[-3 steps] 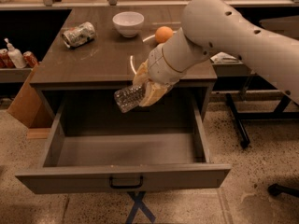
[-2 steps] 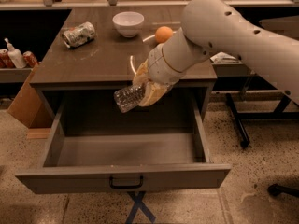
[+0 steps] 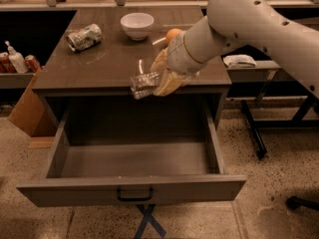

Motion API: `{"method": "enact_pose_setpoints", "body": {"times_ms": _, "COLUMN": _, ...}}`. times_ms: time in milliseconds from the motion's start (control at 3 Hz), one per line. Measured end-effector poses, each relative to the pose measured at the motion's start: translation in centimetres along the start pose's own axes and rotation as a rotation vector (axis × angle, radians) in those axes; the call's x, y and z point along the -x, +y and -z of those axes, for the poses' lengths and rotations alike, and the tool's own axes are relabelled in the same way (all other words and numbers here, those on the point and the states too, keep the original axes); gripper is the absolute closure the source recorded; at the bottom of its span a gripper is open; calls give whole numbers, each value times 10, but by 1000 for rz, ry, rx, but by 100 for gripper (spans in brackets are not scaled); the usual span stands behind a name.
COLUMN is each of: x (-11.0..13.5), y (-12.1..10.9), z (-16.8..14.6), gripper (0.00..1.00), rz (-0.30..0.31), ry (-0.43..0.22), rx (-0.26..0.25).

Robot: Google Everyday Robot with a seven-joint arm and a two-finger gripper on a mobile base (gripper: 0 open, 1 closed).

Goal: Pick water bottle from top drawer and place on counter

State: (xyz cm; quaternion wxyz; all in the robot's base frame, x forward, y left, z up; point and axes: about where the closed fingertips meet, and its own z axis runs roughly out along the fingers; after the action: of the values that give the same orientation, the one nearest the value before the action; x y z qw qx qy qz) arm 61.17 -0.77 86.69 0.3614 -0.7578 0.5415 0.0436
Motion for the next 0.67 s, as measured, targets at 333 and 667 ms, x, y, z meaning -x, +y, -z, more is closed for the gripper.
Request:
{"method": "enact_pose_setpoints", "body": {"times_ms": 333, "x": -17, "y": -23, "z": 4, "gripper": 100, "rz": -82, "ry": -11, "rx": -48}}
{"method": "enact_pose_setpoints", "body": {"times_ms": 667, "x": -30, "y": -41, "z": -1, "gripper": 100, "rz": -150, "ry": -25, "rx": -57}}
